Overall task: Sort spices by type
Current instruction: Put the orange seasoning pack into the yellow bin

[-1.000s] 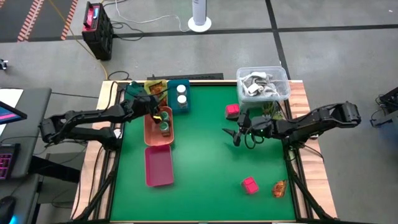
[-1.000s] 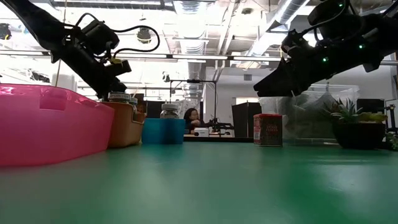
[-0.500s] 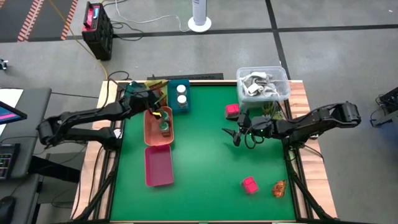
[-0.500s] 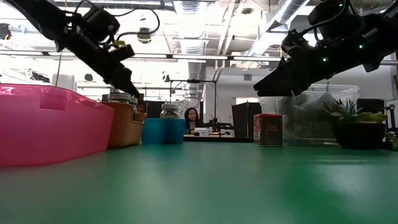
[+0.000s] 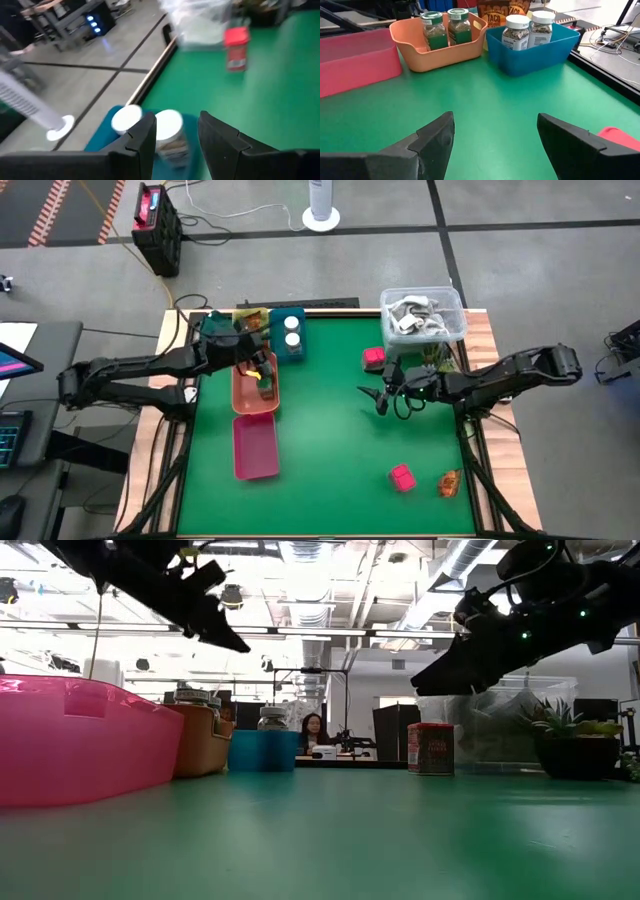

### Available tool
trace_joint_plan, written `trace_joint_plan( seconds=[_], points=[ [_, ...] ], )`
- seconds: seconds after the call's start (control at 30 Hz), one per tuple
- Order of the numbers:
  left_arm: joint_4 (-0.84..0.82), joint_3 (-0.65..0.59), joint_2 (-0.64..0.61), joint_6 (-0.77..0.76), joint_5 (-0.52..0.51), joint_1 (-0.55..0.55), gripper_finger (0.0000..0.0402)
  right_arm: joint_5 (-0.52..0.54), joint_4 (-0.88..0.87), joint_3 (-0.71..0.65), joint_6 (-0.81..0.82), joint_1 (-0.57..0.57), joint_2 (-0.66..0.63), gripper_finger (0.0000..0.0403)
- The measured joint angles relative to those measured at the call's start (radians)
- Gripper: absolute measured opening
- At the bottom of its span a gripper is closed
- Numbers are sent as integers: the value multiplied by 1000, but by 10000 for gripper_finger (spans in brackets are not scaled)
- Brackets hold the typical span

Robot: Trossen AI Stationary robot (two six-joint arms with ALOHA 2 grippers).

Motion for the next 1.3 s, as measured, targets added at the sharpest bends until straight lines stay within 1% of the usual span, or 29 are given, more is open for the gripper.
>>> trace_joint_plan(
  seconds=[0.07, 0.17, 0.2, 0.27, 0.37, 0.5, 0.57, 0.63, 0.73, 0.83, 0.93, 1.07, 1.13, 1.2, 1.3],
  points=[
    [0, 12, 0, -21, 0, -35, 137, 0, -97, 22, 7, 0, -54, 310],
    [-1, 24, 0, -36, 0, -83, 137, 5, -320, 97, 46, 13, -162, 310],
    [0, 25, 0, -37, -1, -97, 137, 19, -400, 127, 58, 23, -191, 310],
    [0, 25, 0, -33, -2, -120, 137, 84, -576, 189, 74, 58, -234, 310],
    [-7, 26, 0, -27, -4, -137, 137, 193, -792, 283, 105, 111, -258, 310],
    [-54, 25, 0, -30, -5, -149, 137, 197, -1094, 418, 193, 158, -246, 310],
    [-79, 26, 0, -32, -5, -150, 137, 153, -1223, 478, 236, 189, -229, 310],
    [-96, 25, 0, -34, -5, -150, 137, 84, -1321, 520, 257, 233, -208, 310],
    [-107, 26, 0, -34, -5, -150, 137, -10, -1417, 577, 319, 311, -173, 310],
    [-108, 25, 0, -34, -5, -150, 137, -65, -1532, 655, 425, 403, -127, 310],
    [-120, 26, 0, -34, -5, -150, 137, -108, -1690, 768, 581, 505, -48, 303],
    [-125, 25, 0, -68, -5, -150, 137, -116, -1904, 932, 766, 639, 89, 287],
    [-124, 25, 0, -82, -5, -150, 137, -144, -1980, 1004, 851, 687, 156, 283],
    [-124, 25, 0, -91, -5, -150, 137, -199, -2035, 1068, 906, 725, 211, 282],
    [-127, 26, 0, -88, -5, -150, 137, -253, -2089, 1141, 923, 784, 282, 282]
  ],
)
